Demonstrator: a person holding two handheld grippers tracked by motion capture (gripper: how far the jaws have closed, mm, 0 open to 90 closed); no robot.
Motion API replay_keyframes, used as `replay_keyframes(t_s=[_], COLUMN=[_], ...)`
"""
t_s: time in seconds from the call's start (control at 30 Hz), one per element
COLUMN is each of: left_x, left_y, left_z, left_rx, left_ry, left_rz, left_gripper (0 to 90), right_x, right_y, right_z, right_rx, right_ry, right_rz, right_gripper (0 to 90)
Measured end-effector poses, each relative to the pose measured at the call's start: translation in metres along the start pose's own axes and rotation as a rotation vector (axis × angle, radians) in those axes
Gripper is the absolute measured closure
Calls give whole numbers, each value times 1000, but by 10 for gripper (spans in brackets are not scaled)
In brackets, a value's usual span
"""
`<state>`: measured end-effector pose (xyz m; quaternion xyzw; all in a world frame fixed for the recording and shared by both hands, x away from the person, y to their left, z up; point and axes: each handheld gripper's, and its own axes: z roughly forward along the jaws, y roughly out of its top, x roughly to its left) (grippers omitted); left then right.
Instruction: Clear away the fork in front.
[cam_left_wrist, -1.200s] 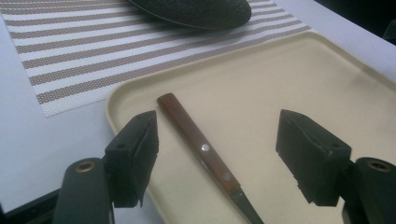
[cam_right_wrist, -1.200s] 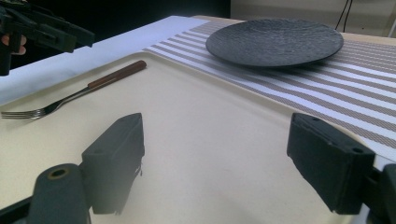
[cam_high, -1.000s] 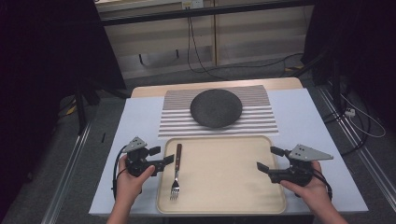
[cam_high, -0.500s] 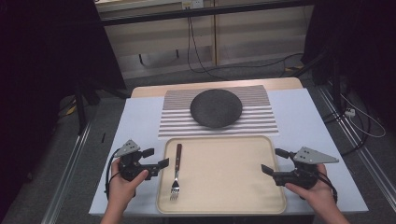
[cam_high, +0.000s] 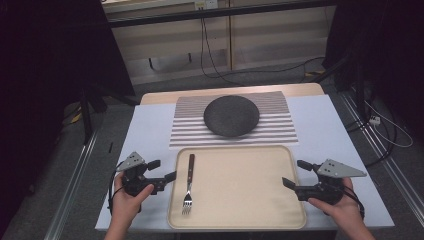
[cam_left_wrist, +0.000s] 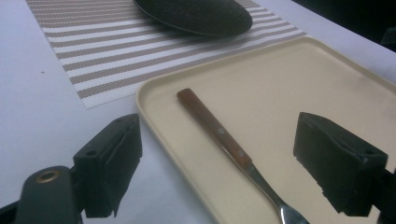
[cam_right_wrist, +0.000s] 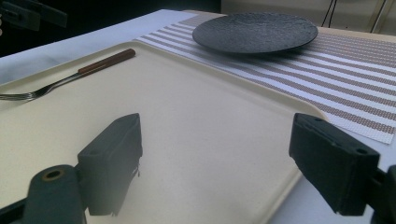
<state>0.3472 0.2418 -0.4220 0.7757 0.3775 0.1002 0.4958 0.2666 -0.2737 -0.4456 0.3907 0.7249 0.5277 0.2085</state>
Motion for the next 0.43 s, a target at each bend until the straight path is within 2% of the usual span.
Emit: replay_keyframes(t_s=[0.17, 0.43], left_x=[3, 4], left_y=[-2, -4], left_z=[-3, 1], left_rx=[3, 15], left_ry=[13, 22], left_rz=[-2, 0], left_gripper=[134, 123], right_x=[-2, -6], right_y=[-3, -5], right_z=[0, 0], right_rx=[6, 9], right_ry=[-4, -16], right_rz=[4, 17], right_gripper=[173, 169])
